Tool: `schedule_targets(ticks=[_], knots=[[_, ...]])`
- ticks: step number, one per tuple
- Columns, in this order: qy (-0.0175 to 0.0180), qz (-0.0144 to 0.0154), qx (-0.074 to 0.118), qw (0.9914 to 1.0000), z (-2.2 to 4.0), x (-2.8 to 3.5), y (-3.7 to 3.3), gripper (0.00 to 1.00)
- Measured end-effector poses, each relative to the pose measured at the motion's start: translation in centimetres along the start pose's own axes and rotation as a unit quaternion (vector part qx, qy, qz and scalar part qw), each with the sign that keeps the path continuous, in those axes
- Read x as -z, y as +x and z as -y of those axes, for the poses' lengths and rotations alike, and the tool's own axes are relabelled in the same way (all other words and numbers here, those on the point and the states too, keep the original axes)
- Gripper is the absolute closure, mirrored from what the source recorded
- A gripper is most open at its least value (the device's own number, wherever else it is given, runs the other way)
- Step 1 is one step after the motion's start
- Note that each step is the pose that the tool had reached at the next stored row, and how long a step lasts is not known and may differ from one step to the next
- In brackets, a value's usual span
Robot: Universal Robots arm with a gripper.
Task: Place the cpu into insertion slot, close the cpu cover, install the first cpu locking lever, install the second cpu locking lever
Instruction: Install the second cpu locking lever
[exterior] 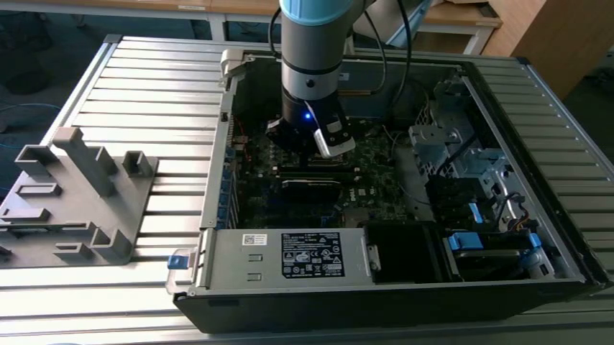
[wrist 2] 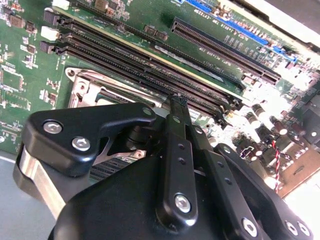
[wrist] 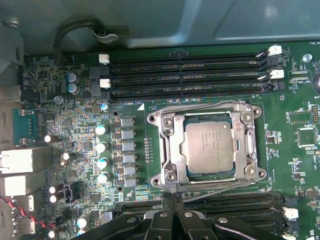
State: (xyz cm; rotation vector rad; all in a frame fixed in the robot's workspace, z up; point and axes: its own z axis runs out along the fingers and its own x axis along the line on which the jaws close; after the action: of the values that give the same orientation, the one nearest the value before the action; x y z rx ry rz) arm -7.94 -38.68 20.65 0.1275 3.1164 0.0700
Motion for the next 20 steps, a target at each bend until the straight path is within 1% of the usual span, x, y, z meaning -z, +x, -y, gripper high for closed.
schedule_targets(ticks=[1,3,6,8,13,20], knots=[[-0.0013,-0.0001,0.0,1.0,0.0,0.0,0.01,0.9],[-0.0054,-0.0004,0.0,0.99999,0.0,0.0,0.01,0.9],[-0.0094,-0.0008,0.0,0.99996,0.0,-0.02,0.02,0.9],[-0.01,-0.0007,0.0,0.99995,0.0,-0.06,0.02,0.9],[-0.0099,-0.0008,0.0,0.99995,0.02,-0.26,0.04,0.9],[-0.0107,-0.0007,0.0,0.99994,0.02,-0.29,0.14,0.9]])
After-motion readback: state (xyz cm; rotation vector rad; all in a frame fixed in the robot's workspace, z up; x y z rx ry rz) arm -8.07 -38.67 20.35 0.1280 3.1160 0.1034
